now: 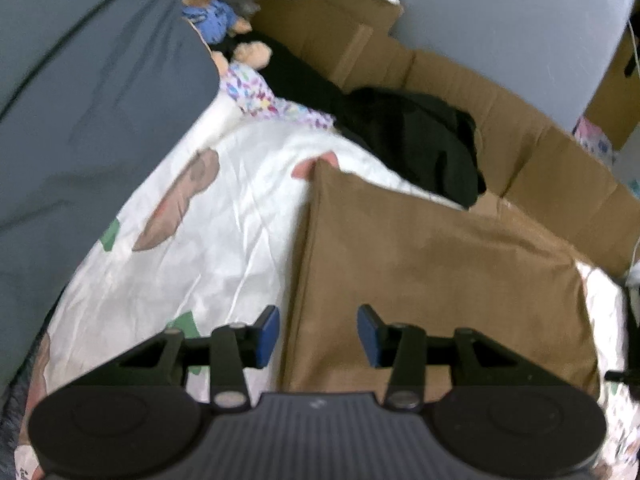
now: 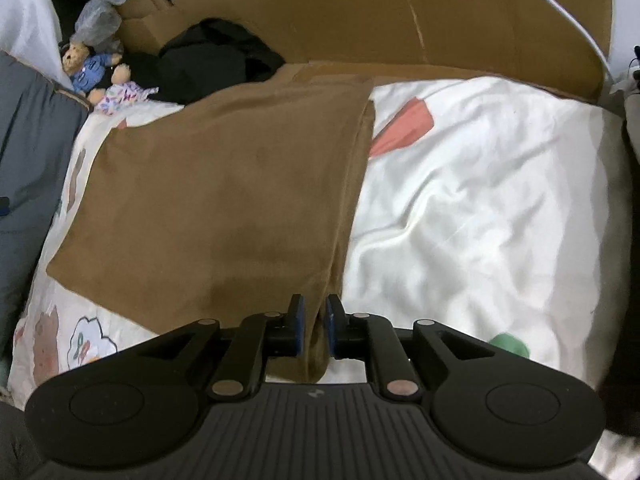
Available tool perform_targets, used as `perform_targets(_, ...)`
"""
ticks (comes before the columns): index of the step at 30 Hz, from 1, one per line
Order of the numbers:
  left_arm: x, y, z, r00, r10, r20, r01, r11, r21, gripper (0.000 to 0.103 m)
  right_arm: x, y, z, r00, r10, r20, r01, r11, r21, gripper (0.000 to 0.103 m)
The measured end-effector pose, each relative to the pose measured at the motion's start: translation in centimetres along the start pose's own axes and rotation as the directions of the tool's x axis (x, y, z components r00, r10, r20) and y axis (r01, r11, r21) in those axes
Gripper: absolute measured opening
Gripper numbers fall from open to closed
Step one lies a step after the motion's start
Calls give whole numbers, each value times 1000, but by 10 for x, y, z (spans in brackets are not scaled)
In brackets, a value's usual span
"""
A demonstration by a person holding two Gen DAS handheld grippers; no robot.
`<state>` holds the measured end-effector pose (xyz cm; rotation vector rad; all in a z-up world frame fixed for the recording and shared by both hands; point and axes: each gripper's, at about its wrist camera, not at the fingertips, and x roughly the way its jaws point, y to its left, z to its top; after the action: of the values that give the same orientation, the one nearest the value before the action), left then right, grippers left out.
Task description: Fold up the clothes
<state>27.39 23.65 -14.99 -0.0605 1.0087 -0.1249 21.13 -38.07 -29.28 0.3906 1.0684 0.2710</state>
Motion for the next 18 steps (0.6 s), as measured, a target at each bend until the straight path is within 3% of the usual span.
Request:
perform_targets(5,13,12,-11,1000,-7,-30,6,1000,-24,46,3,3,-7,1000,21,-23,-21,1000,19,13)
perform_targets(12,41,28,-33,991,-37,-129,34,999,-26,46,0,-7,-15,997,65,-34,-61,993,102,13)
perform_targets(18,68,42,-56,978,-121,-171,109,991,-73,43,7,-8,-25,997,50,-55,-45,995,92,9)
